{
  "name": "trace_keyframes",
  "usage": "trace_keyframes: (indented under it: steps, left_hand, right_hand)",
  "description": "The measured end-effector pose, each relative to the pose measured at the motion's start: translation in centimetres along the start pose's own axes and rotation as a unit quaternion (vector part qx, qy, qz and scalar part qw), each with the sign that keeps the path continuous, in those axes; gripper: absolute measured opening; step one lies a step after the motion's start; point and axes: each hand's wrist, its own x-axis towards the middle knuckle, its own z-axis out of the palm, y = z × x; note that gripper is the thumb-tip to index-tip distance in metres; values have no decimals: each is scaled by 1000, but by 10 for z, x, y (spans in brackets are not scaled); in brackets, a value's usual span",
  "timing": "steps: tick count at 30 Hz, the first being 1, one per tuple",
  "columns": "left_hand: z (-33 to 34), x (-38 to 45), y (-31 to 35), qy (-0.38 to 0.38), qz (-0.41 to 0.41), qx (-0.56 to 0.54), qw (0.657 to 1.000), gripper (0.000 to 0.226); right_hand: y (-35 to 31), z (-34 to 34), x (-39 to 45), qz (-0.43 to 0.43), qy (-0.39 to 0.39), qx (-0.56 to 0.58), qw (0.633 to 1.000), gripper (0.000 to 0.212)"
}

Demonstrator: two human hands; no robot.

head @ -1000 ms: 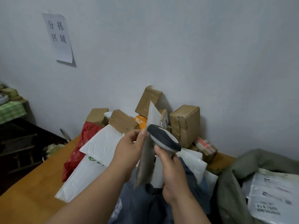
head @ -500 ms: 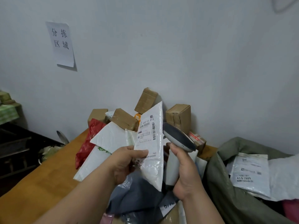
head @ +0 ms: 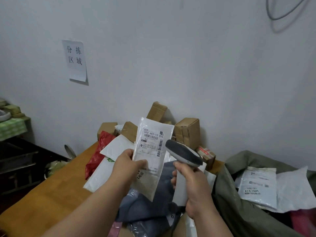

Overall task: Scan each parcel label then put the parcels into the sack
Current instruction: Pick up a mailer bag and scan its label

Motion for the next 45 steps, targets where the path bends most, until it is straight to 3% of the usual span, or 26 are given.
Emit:
trace_keyframes:
  steps: [14, 31, 37, 41, 45]
  left_hand:
    - [58, -22, 4, 98, 40, -22, 994, 28]
    - [97, -55, 5, 101, 35, -16, 994, 25]
    - [112, -63, 7, 63, -3, -92, 994, 24]
    - [132, -59, 8, -11, -44, -172, 984, 21]
    - [163, -54, 12, -89, -56, -148, 983, 25]
  right_hand:
    - [-34, -48, -1, -8, -83, -5, 997, 14]
    - [-41, -94, -10, -11, -104, -48, 993, 12]
    - [-38, -119, -6, -15, -21, -85, 996, 23]
    - [-38, -137, -11, 13, -36, -63, 997, 23]
    - [-40, -150, -18, 38, -3, -51, 998, 22]
